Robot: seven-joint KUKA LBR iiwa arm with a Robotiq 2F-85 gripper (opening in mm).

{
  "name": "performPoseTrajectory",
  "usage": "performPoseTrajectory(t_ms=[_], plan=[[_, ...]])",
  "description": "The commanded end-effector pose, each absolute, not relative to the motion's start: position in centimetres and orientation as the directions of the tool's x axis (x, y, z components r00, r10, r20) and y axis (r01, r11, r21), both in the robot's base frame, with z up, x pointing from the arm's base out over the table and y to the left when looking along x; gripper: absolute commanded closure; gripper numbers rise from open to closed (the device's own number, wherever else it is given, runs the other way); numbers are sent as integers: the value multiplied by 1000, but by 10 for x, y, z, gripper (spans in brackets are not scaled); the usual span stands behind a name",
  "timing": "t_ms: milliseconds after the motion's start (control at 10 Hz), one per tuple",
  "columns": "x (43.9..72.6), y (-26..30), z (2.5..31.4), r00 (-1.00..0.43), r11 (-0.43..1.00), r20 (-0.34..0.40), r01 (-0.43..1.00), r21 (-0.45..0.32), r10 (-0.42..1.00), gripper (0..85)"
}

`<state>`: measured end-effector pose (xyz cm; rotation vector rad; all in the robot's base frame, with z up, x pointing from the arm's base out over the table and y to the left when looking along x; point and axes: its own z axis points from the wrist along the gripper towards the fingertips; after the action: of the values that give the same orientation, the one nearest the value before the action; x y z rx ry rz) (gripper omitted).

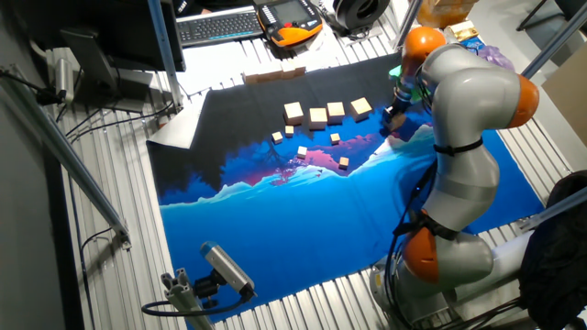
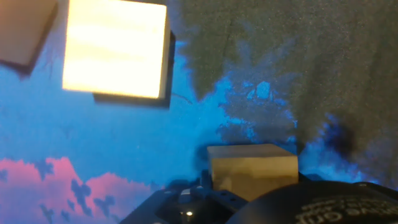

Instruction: Stack the blocks in a vertical line of five

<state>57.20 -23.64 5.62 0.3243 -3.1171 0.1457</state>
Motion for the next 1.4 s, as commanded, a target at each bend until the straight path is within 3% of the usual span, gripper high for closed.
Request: performPoseTrajectory(t_ms=[0, 100, 200, 400, 500, 1100, 1200, 1300], plan=[[571, -235, 55, -982, 977, 11, -189, -93, -189, 340], [571, -235, 55, -985, 981, 6, -171, -94, -171, 340], [571, -235, 55, -988, 983, 21, -153, -98, -152, 170], [571, -234, 56, -989, 984, 19, -149, -99, -147, 170], [572, -234, 58, -990, 984, 19, -144, -101, -143, 0], [602, -195, 105, -994, 989, 60, -94, -111, -87, 0], [608, -184, 108, -995, 992, 67, -78, -102, -72, 170], [616, -173, 108, -996, 993, 70, -65, -98, -58, 170]])
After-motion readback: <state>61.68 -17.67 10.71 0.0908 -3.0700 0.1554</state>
